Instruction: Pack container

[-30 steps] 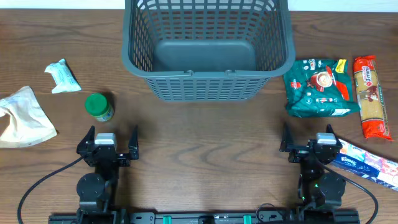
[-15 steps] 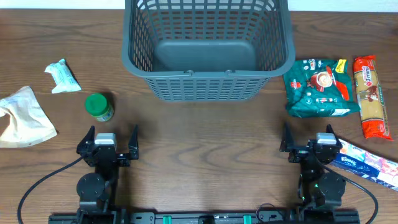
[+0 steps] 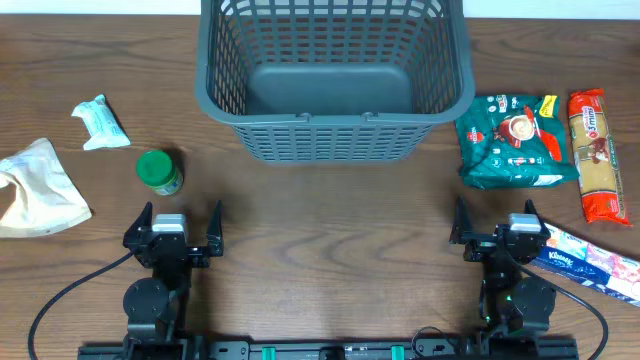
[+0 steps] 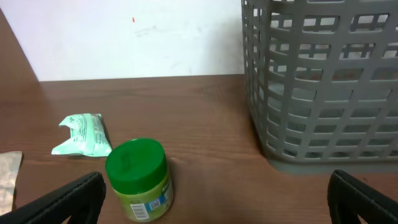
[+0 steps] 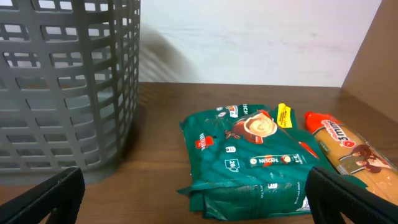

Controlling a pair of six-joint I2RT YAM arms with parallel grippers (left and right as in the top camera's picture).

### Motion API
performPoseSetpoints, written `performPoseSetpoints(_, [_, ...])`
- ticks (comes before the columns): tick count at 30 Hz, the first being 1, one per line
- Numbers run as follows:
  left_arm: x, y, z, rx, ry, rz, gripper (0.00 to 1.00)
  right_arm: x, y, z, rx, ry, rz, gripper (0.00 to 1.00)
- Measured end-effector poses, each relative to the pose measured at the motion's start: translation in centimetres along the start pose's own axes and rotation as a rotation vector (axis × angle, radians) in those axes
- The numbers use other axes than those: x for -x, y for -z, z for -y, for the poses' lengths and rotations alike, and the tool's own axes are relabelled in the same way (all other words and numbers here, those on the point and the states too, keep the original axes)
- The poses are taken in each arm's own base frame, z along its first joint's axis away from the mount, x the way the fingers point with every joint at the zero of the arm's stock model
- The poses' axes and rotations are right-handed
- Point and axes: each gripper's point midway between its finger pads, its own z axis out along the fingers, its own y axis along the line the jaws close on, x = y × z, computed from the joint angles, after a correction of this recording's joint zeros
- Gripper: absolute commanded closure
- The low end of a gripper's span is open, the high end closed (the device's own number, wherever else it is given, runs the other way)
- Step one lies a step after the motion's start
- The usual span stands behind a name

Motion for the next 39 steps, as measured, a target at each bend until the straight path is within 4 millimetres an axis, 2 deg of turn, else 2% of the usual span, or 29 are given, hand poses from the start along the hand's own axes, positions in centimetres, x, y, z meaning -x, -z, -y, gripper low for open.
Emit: performPoseSetpoints(39, [0.0,0.0,0.0,0.0,0.0,0.0,0.01,0.0,0.0,0.0,0.0,0.0,0.0,0.01])
